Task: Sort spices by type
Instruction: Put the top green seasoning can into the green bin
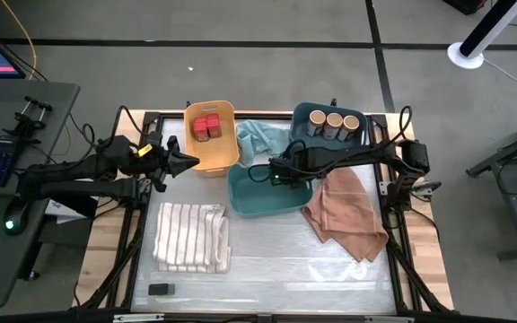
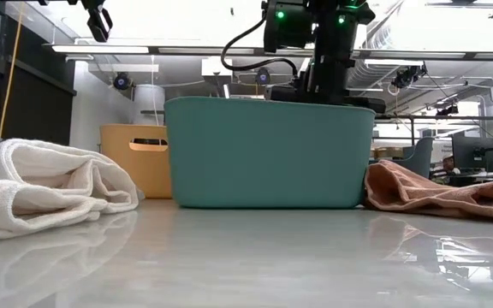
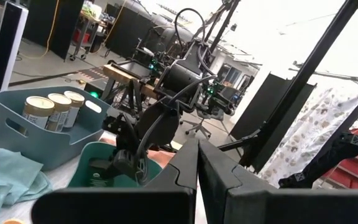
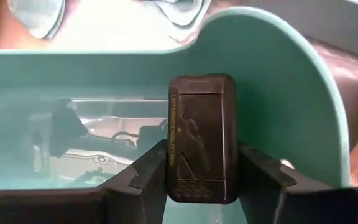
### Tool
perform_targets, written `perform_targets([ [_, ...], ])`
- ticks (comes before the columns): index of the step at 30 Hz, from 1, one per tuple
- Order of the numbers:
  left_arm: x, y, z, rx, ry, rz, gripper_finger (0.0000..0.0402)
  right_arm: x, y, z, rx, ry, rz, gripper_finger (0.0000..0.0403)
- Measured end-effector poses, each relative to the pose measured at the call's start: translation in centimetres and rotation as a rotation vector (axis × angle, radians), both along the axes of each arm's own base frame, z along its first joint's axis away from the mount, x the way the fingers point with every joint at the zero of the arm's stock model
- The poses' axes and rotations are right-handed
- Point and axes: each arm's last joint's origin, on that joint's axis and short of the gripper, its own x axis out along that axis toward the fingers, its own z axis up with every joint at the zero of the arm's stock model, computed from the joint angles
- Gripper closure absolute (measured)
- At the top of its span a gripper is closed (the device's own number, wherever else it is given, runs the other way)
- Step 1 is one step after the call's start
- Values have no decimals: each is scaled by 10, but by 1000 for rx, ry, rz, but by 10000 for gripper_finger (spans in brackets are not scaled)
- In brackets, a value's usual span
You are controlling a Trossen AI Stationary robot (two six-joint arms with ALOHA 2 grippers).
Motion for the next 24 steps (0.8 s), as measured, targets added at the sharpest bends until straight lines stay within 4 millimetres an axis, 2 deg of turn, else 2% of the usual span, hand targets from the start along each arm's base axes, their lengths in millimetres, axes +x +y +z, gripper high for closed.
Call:
perform_targets([
  [24, 0, 0, 0, 0, 0, -1, 401, 0, 0, 0, 67, -9, -17, 244],
])
